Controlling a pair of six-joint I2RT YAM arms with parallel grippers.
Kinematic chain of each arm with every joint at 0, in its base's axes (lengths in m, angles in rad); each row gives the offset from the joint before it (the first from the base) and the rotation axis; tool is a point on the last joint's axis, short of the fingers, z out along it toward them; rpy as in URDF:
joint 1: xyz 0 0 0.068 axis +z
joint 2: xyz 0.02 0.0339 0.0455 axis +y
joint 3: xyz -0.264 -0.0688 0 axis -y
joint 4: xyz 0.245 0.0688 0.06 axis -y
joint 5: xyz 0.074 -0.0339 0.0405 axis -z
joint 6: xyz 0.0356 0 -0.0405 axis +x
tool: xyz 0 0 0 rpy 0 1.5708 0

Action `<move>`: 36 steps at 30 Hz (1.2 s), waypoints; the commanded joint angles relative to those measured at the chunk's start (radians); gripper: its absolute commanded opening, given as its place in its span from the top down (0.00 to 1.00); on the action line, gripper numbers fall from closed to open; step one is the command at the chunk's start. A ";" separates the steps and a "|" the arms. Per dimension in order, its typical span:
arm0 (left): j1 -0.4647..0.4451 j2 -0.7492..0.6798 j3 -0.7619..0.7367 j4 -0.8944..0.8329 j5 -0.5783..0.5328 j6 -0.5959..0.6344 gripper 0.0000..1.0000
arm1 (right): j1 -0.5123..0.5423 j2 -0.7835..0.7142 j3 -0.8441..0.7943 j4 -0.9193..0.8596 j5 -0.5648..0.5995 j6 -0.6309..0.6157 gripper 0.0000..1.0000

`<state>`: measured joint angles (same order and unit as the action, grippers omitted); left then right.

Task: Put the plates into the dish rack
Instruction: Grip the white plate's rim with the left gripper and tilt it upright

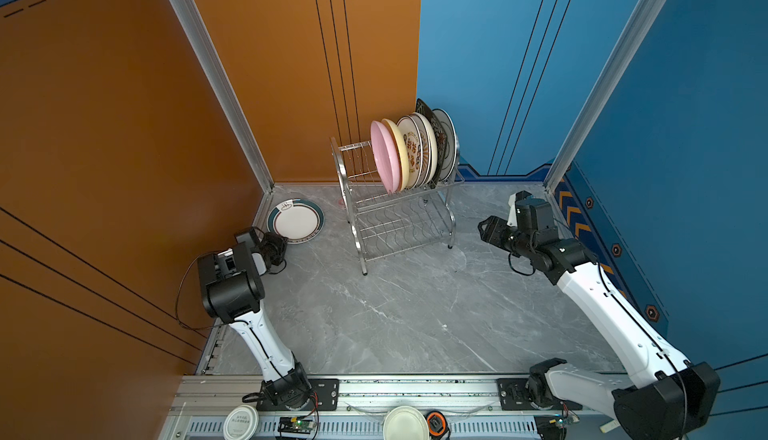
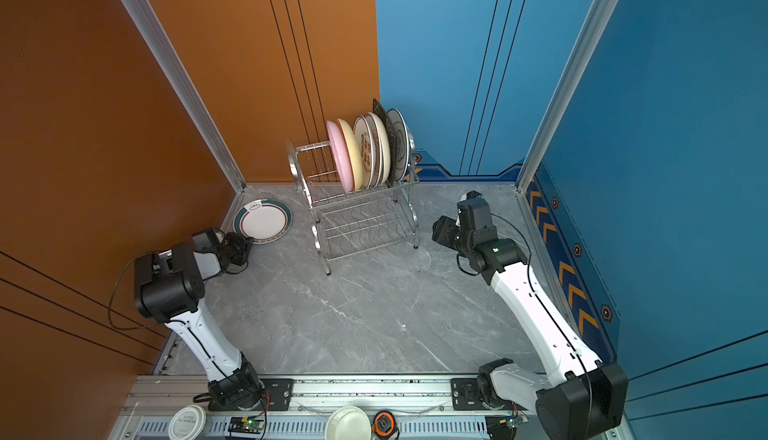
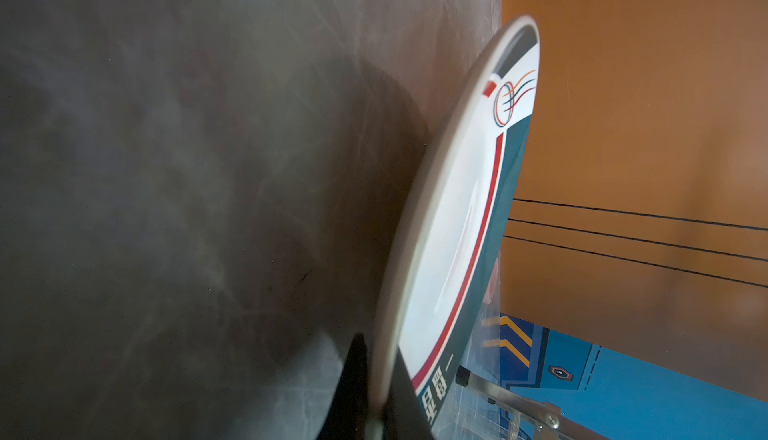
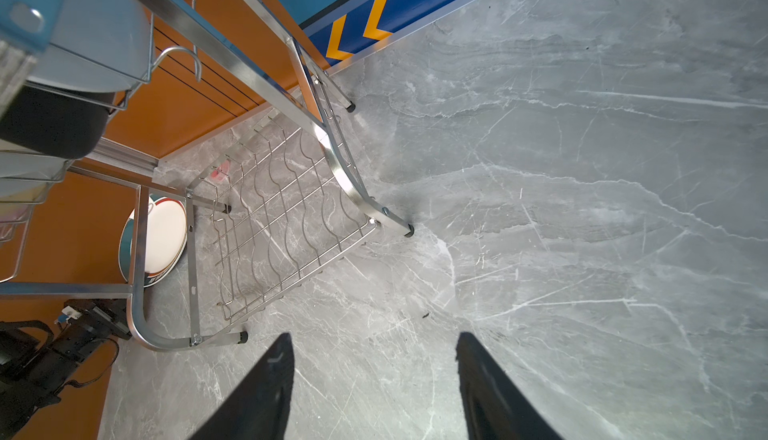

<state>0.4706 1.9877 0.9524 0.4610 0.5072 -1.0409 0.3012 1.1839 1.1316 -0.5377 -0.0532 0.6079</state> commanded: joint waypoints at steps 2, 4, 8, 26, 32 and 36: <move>0.010 -0.067 -0.047 -0.031 0.037 0.012 1.00 | 0.005 -0.008 -0.023 0.025 -0.023 0.015 0.37; 0.014 -0.108 -0.075 -0.034 0.053 0.006 1.00 | 0.005 -0.012 -0.031 0.028 -0.041 0.016 0.37; 0.022 -0.242 -0.136 -0.123 0.072 0.048 1.00 | 0.009 -0.021 -0.044 0.030 -0.076 0.016 0.37; 0.044 -0.849 -0.318 -0.576 0.175 0.182 1.00 | 0.110 -0.010 -0.042 0.030 -0.248 -0.010 0.34; -0.005 -0.925 -0.313 -0.595 0.205 0.175 1.00 | 0.191 0.028 0.017 -0.013 -0.279 -0.040 0.28; -0.015 -0.969 -0.320 -0.605 0.191 0.167 1.00 | 0.237 0.042 0.044 -0.032 -0.294 -0.046 0.26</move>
<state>0.4606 1.0573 0.6338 -0.1535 0.6643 -0.8791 0.5159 1.2171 1.1358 -0.5343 -0.3199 0.5877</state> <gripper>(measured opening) 0.081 0.741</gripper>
